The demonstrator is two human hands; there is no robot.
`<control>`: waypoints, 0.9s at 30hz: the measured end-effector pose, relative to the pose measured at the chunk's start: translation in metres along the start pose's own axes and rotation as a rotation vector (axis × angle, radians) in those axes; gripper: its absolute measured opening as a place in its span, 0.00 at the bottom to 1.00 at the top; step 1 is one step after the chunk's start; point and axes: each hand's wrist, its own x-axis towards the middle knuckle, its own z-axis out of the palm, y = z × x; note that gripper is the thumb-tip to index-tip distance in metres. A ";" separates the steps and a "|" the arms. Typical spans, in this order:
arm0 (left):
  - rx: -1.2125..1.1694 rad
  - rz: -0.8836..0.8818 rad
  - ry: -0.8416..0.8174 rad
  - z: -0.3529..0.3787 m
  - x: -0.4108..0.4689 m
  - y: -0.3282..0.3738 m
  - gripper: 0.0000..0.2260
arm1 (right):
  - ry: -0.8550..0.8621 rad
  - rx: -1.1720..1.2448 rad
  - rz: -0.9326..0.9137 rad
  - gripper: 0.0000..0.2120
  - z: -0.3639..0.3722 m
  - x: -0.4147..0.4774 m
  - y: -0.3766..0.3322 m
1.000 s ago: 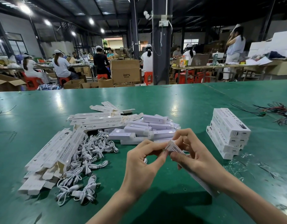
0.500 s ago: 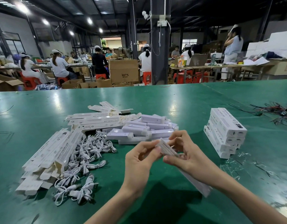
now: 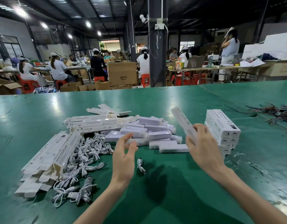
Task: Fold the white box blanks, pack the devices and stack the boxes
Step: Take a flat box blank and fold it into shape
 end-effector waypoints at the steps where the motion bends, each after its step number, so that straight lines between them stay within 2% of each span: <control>1: 0.056 0.056 0.005 0.000 -0.001 0.001 0.09 | 0.007 -0.063 0.032 0.09 -0.002 0.004 0.007; 5: 0.286 0.311 -0.038 0.001 -0.007 0.006 0.13 | -0.154 -0.386 0.093 0.20 0.004 0.007 0.027; 7: 0.423 0.412 -0.074 0.001 -0.012 0.002 0.12 | -0.231 -0.568 0.076 0.21 0.013 0.004 0.028; 12: 0.687 0.629 -0.160 0.004 -0.019 -0.007 0.10 | -0.272 -0.683 0.113 0.22 0.022 0.004 0.031; 14: 0.799 0.614 -0.196 0.005 -0.019 -0.010 0.09 | -0.315 -0.726 0.104 0.22 0.022 0.003 0.033; 18: 0.979 0.438 -0.284 0.003 -0.021 -0.017 0.08 | -0.411 -0.850 0.010 0.20 0.024 0.000 0.034; 22: 1.009 0.353 -0.326 0.002 -0.021 -0.021 0.12 | -0.506 -0.805 0.017 0.18 0.030 -0.004 0.034; 27: 1.017 0.324 -0.335 0.001 -0.020 -0.020 0.13 | -0.553 -0.877 0.080 0.20 0.028 0.001 0.042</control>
